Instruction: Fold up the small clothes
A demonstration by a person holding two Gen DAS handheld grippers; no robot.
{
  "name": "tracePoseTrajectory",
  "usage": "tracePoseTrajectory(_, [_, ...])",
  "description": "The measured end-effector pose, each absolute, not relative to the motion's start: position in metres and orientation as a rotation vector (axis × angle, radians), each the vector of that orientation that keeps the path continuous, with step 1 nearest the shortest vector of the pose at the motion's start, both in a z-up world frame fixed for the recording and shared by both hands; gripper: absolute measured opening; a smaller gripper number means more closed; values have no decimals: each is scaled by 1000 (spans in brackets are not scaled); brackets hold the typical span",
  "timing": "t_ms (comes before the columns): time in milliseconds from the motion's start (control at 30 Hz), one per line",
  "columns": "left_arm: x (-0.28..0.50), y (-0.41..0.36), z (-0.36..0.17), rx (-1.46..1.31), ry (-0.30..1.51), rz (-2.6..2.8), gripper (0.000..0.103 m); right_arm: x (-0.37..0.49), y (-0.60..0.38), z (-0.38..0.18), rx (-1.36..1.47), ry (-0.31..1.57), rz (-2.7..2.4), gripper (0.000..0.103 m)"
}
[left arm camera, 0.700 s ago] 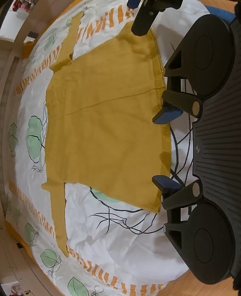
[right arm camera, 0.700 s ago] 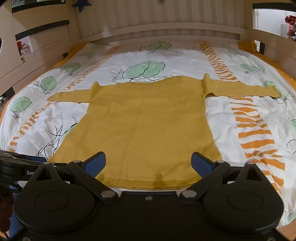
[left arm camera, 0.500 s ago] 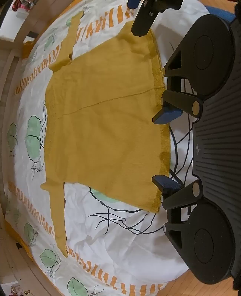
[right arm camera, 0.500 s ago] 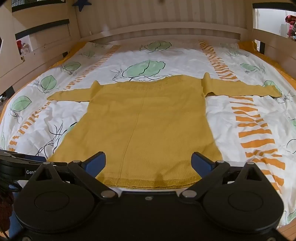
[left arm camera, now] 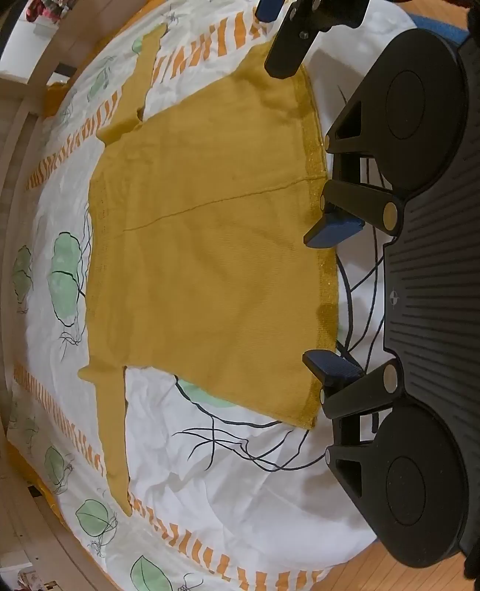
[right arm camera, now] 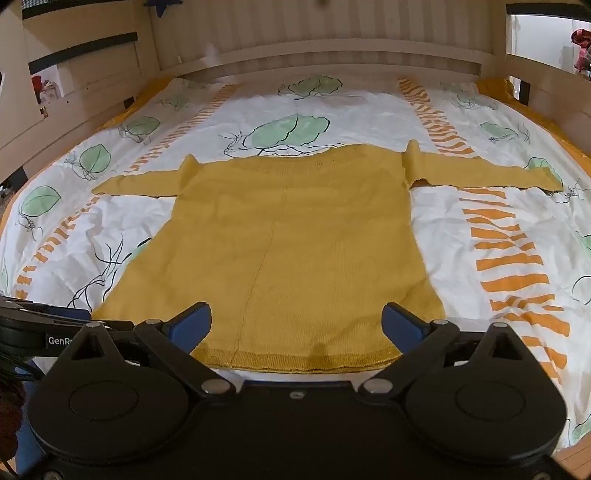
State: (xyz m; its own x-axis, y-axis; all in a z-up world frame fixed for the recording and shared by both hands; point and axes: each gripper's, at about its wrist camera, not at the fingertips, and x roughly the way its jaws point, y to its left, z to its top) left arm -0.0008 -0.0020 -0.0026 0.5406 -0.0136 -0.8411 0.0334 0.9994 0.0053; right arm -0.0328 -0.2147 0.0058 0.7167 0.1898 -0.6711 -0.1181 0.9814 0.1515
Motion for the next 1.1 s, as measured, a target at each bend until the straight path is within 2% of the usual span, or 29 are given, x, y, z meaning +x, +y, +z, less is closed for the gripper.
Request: tracePoseTrajectory(1100, [7,0,-9,10,1027,-27,59,-25,-219,4,76,768,144,99])
